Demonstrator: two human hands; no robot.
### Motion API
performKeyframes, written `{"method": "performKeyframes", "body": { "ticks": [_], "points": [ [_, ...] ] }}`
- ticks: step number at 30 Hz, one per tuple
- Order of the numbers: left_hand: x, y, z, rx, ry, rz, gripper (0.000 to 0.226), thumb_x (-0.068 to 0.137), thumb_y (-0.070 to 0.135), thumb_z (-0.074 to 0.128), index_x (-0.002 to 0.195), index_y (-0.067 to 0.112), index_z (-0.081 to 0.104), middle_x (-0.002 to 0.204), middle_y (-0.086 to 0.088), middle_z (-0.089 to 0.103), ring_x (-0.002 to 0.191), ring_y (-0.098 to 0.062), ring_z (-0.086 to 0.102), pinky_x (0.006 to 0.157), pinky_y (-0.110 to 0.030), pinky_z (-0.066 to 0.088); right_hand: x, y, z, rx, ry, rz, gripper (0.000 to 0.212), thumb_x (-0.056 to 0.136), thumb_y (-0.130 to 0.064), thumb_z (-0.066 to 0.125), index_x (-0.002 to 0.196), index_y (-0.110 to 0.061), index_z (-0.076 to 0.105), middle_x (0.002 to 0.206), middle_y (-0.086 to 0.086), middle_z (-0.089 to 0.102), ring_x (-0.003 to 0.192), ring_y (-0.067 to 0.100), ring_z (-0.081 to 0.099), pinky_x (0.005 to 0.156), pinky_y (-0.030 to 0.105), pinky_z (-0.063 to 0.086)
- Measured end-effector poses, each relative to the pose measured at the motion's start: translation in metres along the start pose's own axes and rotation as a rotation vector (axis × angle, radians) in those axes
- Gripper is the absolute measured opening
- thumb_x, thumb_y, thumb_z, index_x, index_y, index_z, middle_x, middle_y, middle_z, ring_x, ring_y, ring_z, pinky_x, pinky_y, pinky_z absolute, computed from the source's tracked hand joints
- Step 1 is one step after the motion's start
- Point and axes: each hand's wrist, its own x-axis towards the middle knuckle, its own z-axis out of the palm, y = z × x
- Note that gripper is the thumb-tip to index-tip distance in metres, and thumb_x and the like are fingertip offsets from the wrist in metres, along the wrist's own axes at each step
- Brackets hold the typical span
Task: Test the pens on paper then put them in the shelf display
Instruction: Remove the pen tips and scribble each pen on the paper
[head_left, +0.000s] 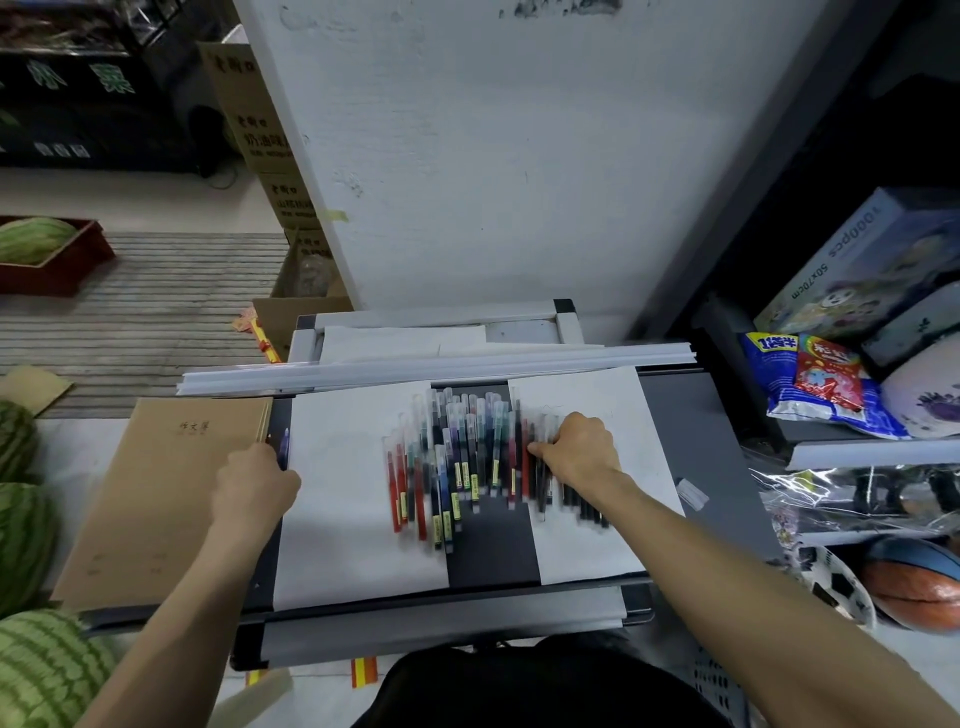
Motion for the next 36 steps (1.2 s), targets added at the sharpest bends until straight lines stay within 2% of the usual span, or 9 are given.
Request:
{"method": "performKeyframes", "body": {
  "ticks": [4, 8, 11, 15, 19, 22, 25, 27, 36],
  "points": [
    [-0.005, -0.003, 0.012, -0.013, 0.052, 0.022, 0.046, 0.107, 0.031, 0.047, 0.071, 0.003, 0.057, 0.073, -0.015, 0.056, 0.061, -0.033, 0.051, 0.058, -0.037, 0.043, -0.001, -0.001, 0.0, 0.009, -0.004, 0.007, 0.055, 0.087, -0.049, 0.079, 0.064, -0.016, 0.042, 0.072, 0.007, 0.059, 0.067, 0.026, 0.06, 0.058, 0.03, 0.05],
    [-0.003, -0.002, 0.014, -0.006, 0.069, 0.033, 0.04, 0.107, 0.027, 0.049, 0.076, 0.003, 0.056, 0.072, -0.013, 0.051, 0.061, -0.033, 0.048, 0.062, -0.04, 0.045, -0.004, 0.004, 0.002, 0.049, -0.007, 0.007, 0.056, 0.088, -0.047, 0.079, 0.06, -0.016, 0.042, 0.058, 0.002, 0.052, 0.05, 0.017, 0.05, 0.045, 0.024, 0.035],
    [-0.002, -0.002, 0.012, -0.035, 0.083, 0.04, 0.049, 0.108, 0.034, 0.046, 0.072, 0.002, 0.056, 0.07, -0.013, 0.052, 0.057, -0.029, 0.046, 0.059, -0.037, 0.042, -0.007, 0.012, 0.005, 0.124, 0.016, -0.008, 0.053, 0.091, -0.045, 0.075, 0.057, -0.013, 0.05, 0.052, 0.001, 0.056, 0.048, 0.017, 0.054, 0.046, 0.026, 0.038],
    [-0.006, 0.001, 0.006, -0.038, 0.083, 0.035, 0.038, 0.1, 0.025, 0.058, 0.068, 0.005, 0.058, 0.065, -0.012, 0.057, 0.054, -0.028, 0.051, 0.05, -0.03, 0.037, -0.012, 0.04, -0.001, 0.217, 0.124, 0.005, 0.034, 0.097, -0.04, 0.066, 0.075, -0.014, 0.069, 0.064, 0.0, 0.07, 0.063, 0.019, 0.067, 0.058, 0.028, 0.051],
    [-0.022, 0.021, 0.0, -0.048, 0.08, 0.101, 0.025, 0.094, 0.021, 0.063, 0.071, 0.012, 0.058, 0.062, -0.007, 0.059, 0.053, -0.023, 0.055, 0.049, -0.027, 0.037, -0.02, 0.078, -0.013, 0.158, 0.221, 0.049, 0.018, 0.097, -0.033, 0.064, 0.087, -0.021, 0.072, 0.069, -0.007, 0.069, 0.063, 0.009, 0.062, 0.052, 0.02, 0.042],
    [-0.043, 0.047, -0.001, -0.069, 0.056, 0.191, 0.012, 0.092, 0.027, 0.065, 0.084, 0.018, 0.062, 0.065, 0.002, 0.062, 0.055, -0.016, 0.059, 0.049, -0.024, 0.037, -0.028, 0.1, -0.021, 0.04, 0.265, 0.025, 0.012, 0.097, -0.028, 0.062, 0.095, -0.019, 0.07, 0.085, 0.0, 0.07, 0.076, 0.021, 0.065, 0.065, 0.034, 0.057],
    [-0.068, 0.076, 0.003, -0.109, 0.031, 0.276, 0.012, 0.092, 0.034, 0.067, 0.091, 0.024, 0.061, 0.071, 0.009, 0.061, 0.059, -0.01, 0.057, 0.049, -0.024, 0.034, -0.035, 0.12, -0.031, -0.197, 0.324, 0.004, 0.026, 0.093, -0.019, 0.062, 0.118, -0.015, 0.068, 0.119, 0.008, 0.067, 0.111, 0.031, 0.059, 0.092, 0.045, 0.054],
    [-0.082, 0.089, 0.01, -0.134, -0.018, 0.333, 0.014, 0.094, 0.037, 0.065, 0.089, 0.026, 0.058, 0.071, 0.009, 0.062, 0.06, -0.011, 0.059, 0.049, -0.026, 0.036, -0.04, 0.131, -0.034, -0.257, 0.282, 0.087, 0.036, 0.089, -0.015, 0.061, 0.124, -0.015, 0.063, 0.128, 0.012, 0.06, 0.122, 0.035, 0.051, 0.099, 0.048, 0.05],
    [-0.108, 0.109, 0.032, -0.098, -0.126, 0.479, 0.011, 0.092, 0.031, 0.059, 0.083, 0.026, 0.055, 0.073, 0.003, 0.064, 0.067, -0.018, 0.061, 0.062, -0.035, 0.053, -0.042, 0.158, -0.032, -0.166, 0.273, 0.154, 0.032, 0.093, -0.002, 0.059, 0.124, -0.006, 0.063, 0.128, 0.02, 0.061, 0.12, 0.04, 0.055, 0.096, 0.05, 0.053]
  ]
}}
